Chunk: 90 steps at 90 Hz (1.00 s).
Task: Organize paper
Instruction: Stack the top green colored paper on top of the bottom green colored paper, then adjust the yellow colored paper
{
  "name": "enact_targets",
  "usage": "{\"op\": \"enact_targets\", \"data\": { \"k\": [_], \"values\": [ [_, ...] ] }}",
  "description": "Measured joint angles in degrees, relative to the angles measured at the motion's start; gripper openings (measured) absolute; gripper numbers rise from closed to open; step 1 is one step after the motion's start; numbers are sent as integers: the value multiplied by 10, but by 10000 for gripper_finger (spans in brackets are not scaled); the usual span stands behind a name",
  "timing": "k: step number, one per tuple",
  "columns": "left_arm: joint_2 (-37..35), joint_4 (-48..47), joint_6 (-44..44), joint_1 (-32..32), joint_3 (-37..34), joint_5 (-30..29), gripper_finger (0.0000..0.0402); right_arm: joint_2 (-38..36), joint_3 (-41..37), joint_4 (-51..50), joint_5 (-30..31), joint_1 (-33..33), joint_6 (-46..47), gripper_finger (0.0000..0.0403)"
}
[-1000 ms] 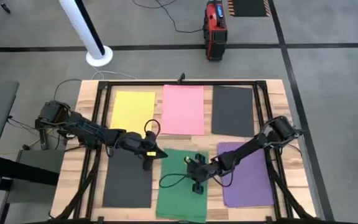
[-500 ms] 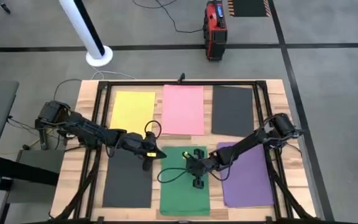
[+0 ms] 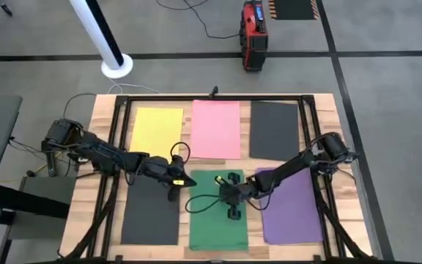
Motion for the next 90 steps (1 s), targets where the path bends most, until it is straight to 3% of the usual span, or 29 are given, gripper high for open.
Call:
{"op": "enact_targets", "data": {
  "k": [17,27,54,75,90],
  "values": [
    [0,7,4,0,0,-14,0,-63,1,-43,9,0,0,0],
    [0,-17,-7,6,0,-52,0,-101,1,-101,34,1,-2,0],
    [-19,-256,-121,51,1,-242,0,-147,2,-251,108,-4,10,0],
    [-36,-442,-149,99,36,-302,0,-147,2,-292,113,-33,-12,0],
    [-33,-478,-153,146,38,-293,0,-147,2,-302,113,-66,-45,0]
  ]
}}
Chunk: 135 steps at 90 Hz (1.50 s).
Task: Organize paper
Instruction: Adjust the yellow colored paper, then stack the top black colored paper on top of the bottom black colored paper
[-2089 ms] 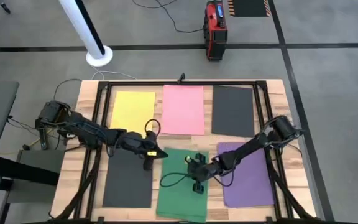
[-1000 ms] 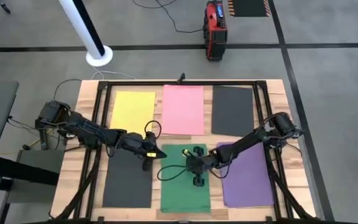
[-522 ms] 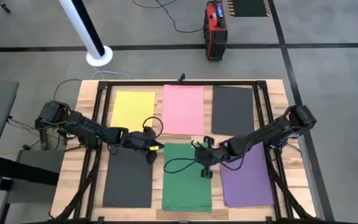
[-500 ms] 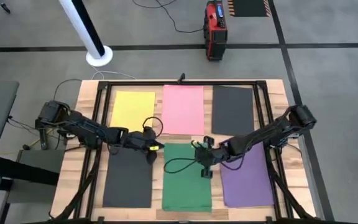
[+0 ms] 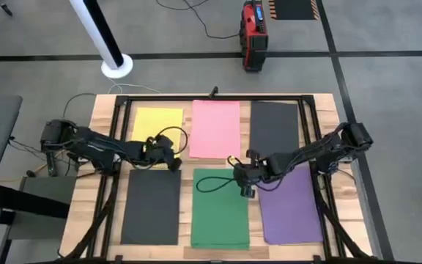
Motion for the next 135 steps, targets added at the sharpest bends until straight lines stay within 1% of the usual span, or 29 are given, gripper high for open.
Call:
{"op": "enact_targets", "data": {
  "k": [10,31,43,55,80,90,121,128,135],
  "values": [
    [7,-6,7,25,-1,24,0,0,0,4,-1,-21,-19,0],
    [17,-2,20,52,-4,26,0,0,0,7,-8,-43,-41,0],
    [20,22,4,62,-16,23,0,0,0,8,-9,-44,-43,0],
    [21,33,-11,62,-24,16,0,0,0,8,-11,-43,-43,0],
    [23,46,-6,62,-24,8,0,0,0,28,-13,-43,-43,0],
    [24,43,0,61,-17,11,0,0,0,35,-24,-43,-54,0],
    [24,47,36,51,1,7,0,0,-1,36,-26,-43,-71,0],
    [24,52,41,43,2,5,0,-3,-16,55,-25,-41,-74,0],
    [21,62,50,32,2,4,0,-18,-54,97,-30,-42,-73,0]
  ]
}}
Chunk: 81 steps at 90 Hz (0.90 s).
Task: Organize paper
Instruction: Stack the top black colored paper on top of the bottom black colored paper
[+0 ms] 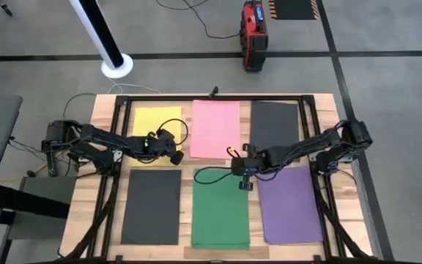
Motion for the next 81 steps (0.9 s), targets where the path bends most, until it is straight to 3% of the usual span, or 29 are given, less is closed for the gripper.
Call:
{"op": "enact_targets", "data": {
  "k": [11,22,39,47,59,81],
  "values": [
    [-20,51,47,-26,0,32,0,-54,-76,91,-25,-8,22,0],
    [-54,113,81,-42,0,77,0,-128,-140,117,-29,-20,38,0],
    [-86,331,171,-50,-22,281,0,-214,-203,58,-26,-44,40,0],
    [-87,371,197,-50,-23,335,0,-218,-209,15,-22,-56,42,7],
    [-82,369,221,-51,-24,334,0,-189,-209,6,-9,-61,13,42],
    [-82,310,236,-49,-24,257,0,-116,-196,50,56,-60,-54,129]
  ]
}}
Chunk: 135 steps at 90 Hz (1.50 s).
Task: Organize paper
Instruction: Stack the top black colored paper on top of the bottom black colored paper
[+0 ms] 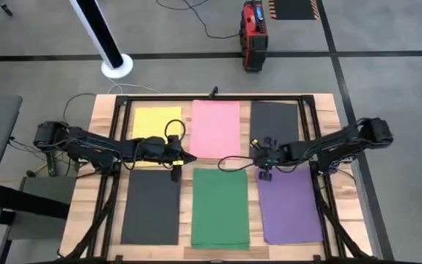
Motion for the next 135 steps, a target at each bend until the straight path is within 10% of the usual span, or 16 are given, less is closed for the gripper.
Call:
{"op": "enact_targets", "data": {
  "k": [104,135],
  "values": [
    [0,-73,10,41,0,-3,0,103,107,-101,179,36,-13,120],
    [0,-73,10,40,0,-3,0,103,140,-128,179,38,-16,11]
  ]
}}
